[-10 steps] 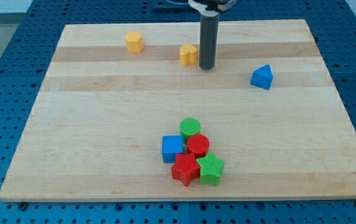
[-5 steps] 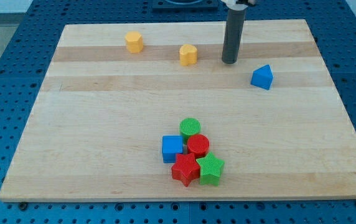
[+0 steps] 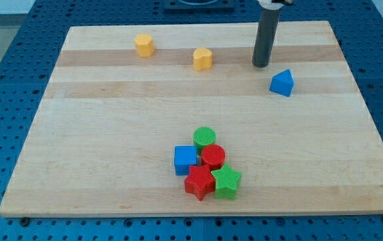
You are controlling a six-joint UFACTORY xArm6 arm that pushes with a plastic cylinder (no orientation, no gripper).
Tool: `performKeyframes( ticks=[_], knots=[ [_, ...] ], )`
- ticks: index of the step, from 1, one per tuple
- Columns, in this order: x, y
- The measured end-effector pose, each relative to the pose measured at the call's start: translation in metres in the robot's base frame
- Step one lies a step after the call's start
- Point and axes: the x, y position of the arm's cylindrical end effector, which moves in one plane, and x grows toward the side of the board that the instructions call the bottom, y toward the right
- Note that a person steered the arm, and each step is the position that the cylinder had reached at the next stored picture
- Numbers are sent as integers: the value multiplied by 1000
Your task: Move the arm right beside the blue triangle
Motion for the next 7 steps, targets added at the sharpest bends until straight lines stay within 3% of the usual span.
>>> performKeyframes(
  ticks=[2,4,7],
  knots=[
    [-17,4],
    [-41,47],
    [-33,104]
  ],
)
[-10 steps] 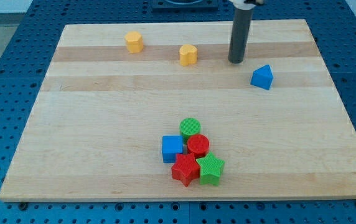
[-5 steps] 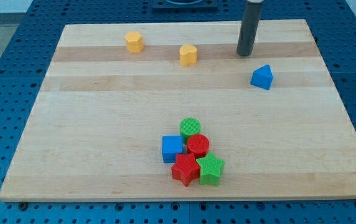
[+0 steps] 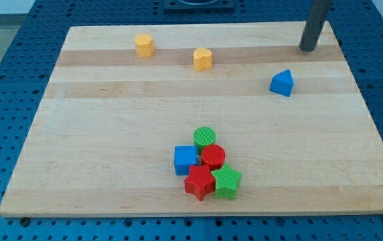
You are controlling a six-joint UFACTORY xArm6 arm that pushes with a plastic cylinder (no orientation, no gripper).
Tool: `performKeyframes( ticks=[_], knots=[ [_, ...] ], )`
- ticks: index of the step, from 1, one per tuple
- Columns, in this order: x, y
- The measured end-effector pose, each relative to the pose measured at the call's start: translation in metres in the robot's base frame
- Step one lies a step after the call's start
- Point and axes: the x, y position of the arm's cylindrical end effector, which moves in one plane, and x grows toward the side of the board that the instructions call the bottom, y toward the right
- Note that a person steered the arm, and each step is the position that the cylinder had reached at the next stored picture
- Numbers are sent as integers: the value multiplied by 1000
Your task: Move the arm right beside the blue triangle
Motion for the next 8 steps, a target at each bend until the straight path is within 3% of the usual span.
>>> performKeyframes(
  ticks=[3,8],
  knots=[
    [56,2],
    [82,-2]
  ],
)
